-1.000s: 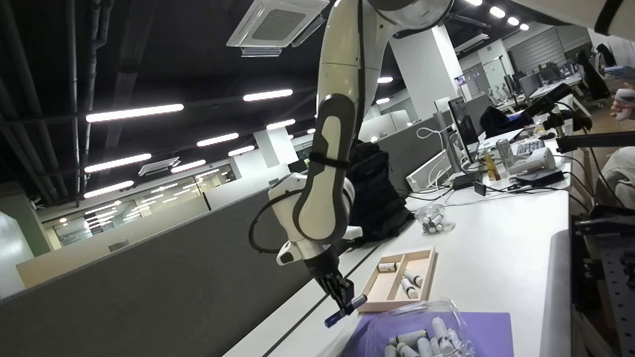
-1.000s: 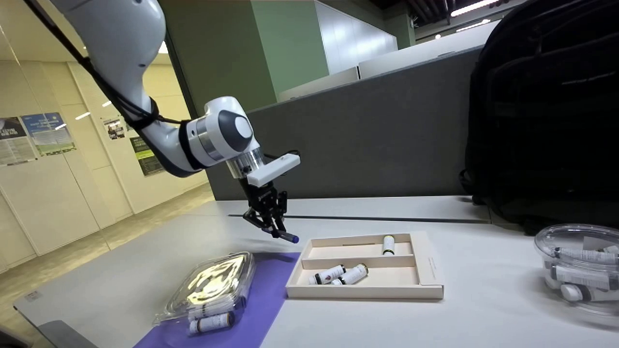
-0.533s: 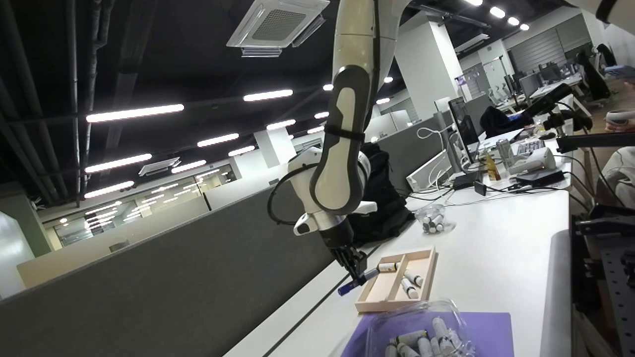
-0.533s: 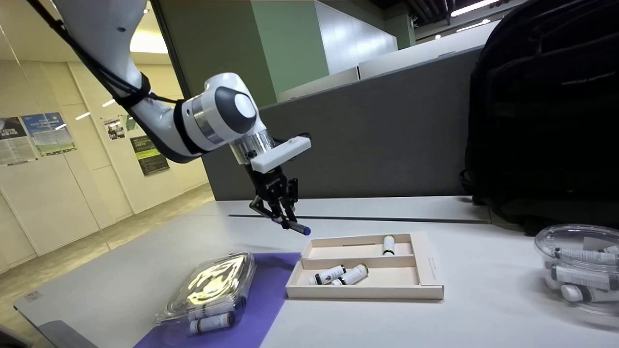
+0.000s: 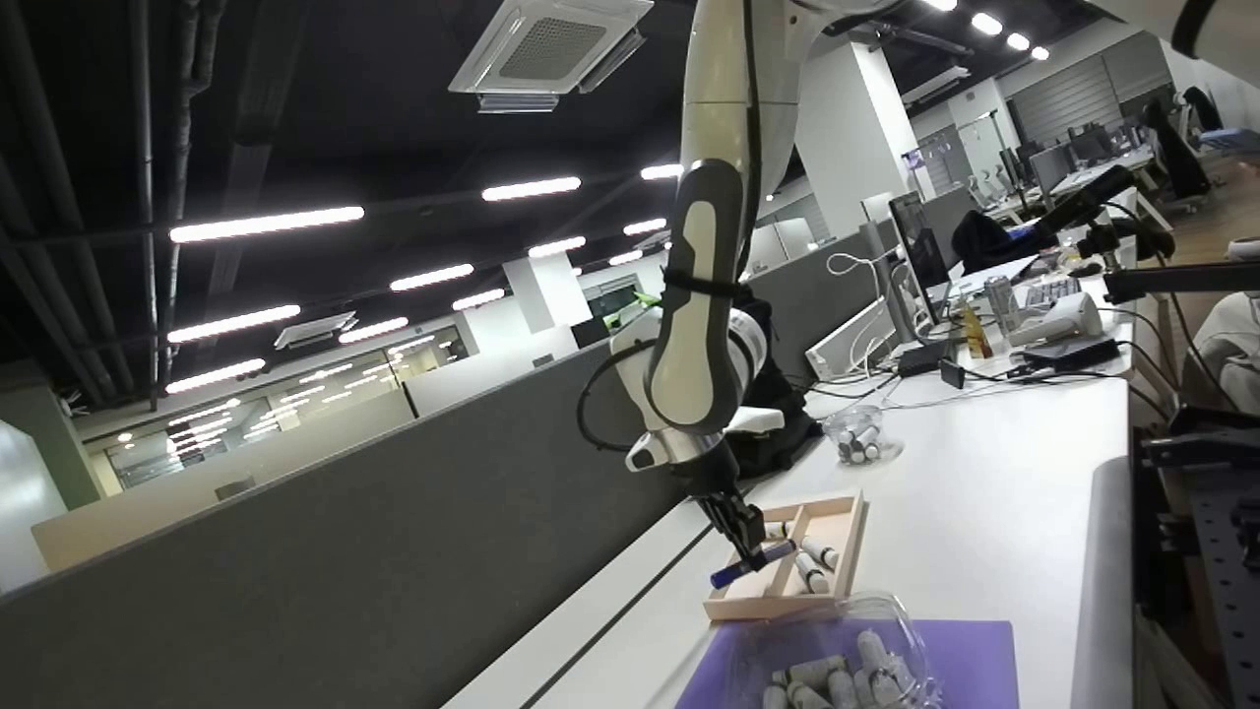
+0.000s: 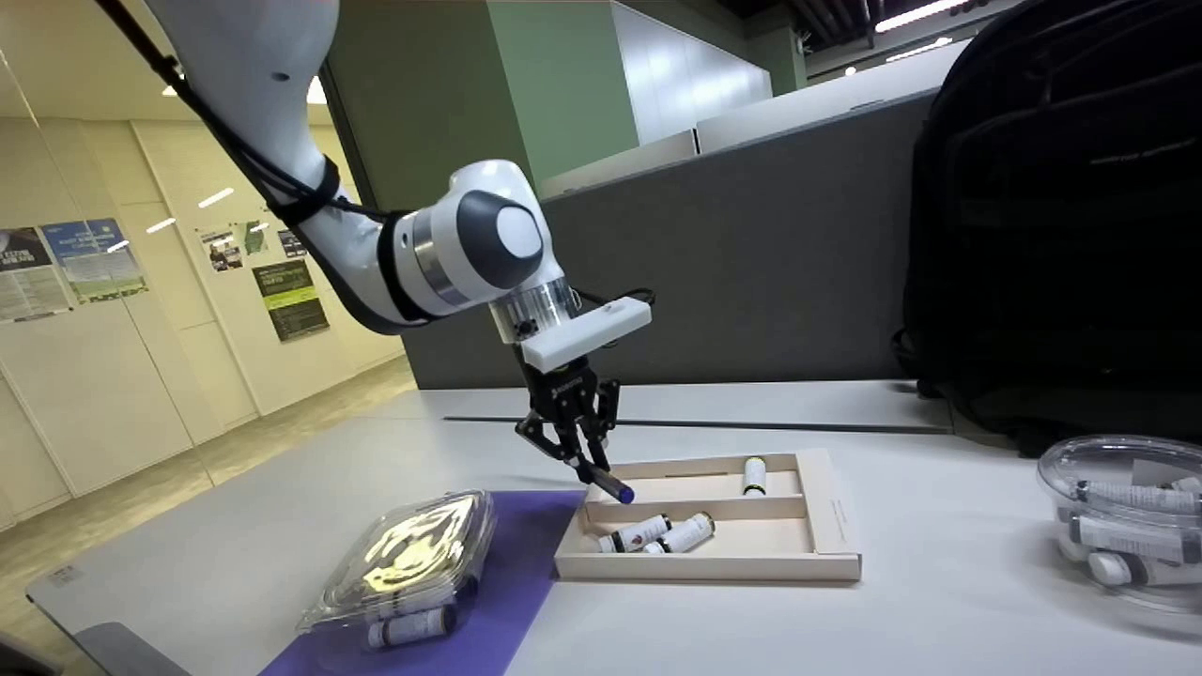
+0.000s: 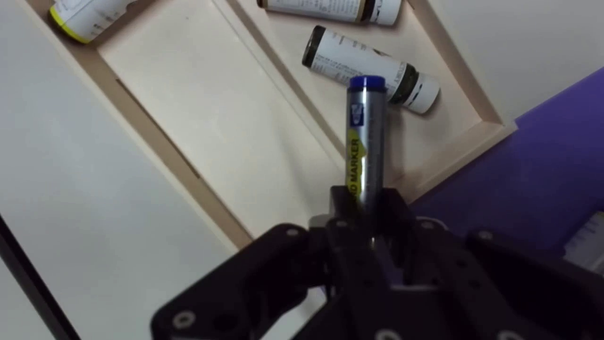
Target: Put the blue marker on the tray
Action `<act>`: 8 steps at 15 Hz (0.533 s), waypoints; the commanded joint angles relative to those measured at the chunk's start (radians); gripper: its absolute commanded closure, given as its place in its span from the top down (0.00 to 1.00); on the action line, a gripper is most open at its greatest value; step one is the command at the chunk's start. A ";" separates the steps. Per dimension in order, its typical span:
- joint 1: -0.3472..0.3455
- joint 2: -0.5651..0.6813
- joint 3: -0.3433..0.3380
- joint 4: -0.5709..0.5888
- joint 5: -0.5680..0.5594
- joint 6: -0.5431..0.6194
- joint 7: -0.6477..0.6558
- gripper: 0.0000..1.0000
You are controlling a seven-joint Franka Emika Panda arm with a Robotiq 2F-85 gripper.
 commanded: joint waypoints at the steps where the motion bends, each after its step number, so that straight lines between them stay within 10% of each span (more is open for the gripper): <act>1: -0.023 0.023 0.016 -0.014 0.032 0.025 -0.007 0.05; 7: -0.035 0.041 0.039 -0.012 0.048 0.050 -0.035 0.05; 8: -0.036 0.040 0.044 -0.012 0.050 0.044 -0.040 0.46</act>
